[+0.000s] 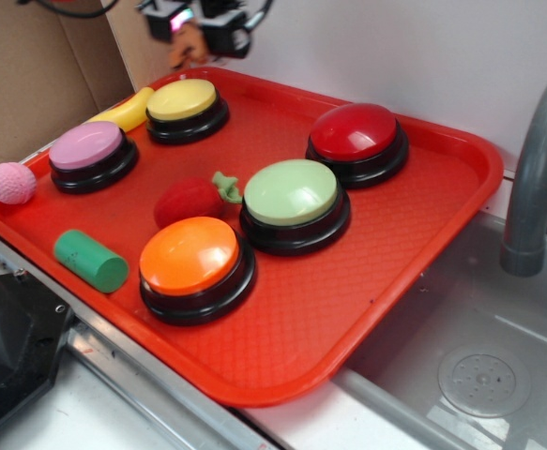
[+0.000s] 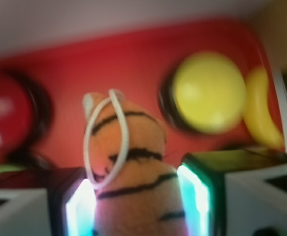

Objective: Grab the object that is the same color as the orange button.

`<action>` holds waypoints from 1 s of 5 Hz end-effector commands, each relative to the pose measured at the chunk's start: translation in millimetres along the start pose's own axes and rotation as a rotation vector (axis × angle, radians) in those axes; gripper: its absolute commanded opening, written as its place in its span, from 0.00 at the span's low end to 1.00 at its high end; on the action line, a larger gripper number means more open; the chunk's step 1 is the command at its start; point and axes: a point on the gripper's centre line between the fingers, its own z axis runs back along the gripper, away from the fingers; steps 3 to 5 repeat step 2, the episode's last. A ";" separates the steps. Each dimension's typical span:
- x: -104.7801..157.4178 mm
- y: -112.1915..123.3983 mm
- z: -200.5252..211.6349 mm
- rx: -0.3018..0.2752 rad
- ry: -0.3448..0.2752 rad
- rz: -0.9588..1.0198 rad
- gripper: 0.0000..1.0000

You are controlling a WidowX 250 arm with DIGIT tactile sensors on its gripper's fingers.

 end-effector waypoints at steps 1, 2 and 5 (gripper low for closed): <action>-34.7 15.2 16.0 0.059 -0.014 0.076 0.00; -33.3 20.1 22.8 0.124 -0.005 0.131 0.00; -33.3 20.1 22.8 0.124 -0.005 0.131 0.00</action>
